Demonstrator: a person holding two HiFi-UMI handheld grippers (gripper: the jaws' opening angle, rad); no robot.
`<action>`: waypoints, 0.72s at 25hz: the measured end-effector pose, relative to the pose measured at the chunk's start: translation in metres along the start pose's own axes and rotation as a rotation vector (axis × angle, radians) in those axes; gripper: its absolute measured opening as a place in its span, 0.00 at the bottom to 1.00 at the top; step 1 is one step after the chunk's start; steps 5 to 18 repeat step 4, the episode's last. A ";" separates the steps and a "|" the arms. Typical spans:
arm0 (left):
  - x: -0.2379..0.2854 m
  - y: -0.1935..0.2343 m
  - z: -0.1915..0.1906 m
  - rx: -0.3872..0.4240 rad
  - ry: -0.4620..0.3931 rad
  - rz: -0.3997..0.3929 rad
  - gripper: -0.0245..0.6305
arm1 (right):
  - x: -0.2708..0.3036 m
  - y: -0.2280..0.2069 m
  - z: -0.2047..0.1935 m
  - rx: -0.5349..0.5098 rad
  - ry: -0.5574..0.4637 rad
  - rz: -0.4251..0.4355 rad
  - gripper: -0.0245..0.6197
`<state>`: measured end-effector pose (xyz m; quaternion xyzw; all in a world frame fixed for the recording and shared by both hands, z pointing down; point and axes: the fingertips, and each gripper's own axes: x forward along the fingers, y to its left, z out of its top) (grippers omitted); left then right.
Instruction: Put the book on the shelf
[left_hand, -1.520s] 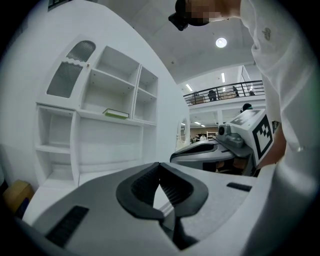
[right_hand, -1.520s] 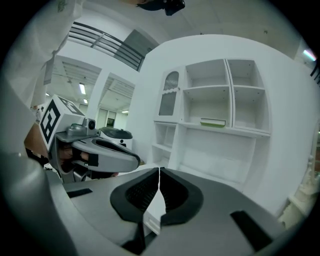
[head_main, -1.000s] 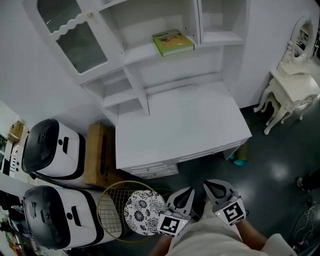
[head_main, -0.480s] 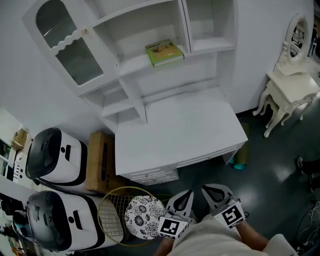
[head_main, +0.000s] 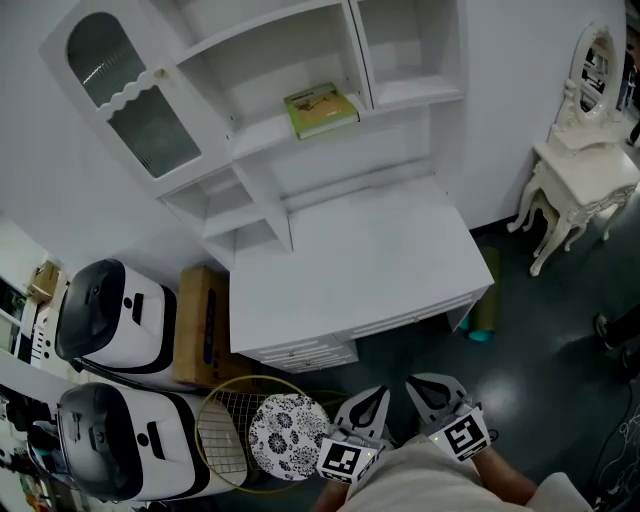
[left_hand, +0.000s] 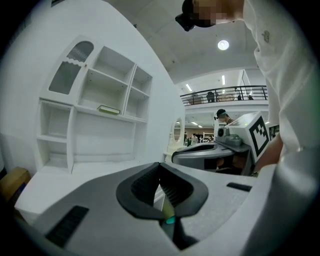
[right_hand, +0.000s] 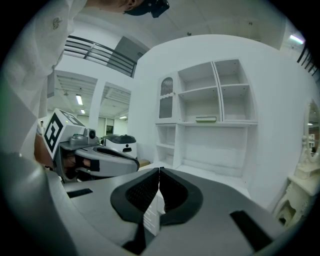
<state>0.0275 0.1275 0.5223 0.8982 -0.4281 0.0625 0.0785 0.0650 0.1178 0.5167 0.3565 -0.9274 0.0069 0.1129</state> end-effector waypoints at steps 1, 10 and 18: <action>0.001 -0.001 0.000 0.000 0.001 -0.001 0.04 | -0.001 0.000 0.000 -0.002 0.003 0.002 0.07; 0.003 -0.005 0.002 0.002 0.001 -0.005 0.04 | -0.003 -0.001 0.001 -0.013 0.019 0.010 0.07; 0.003 -0.005 0.002 0.002 0.001 -0.005 0.04 | -0.003 -0.001 0.001 -0.013 0.019 0.010 0.07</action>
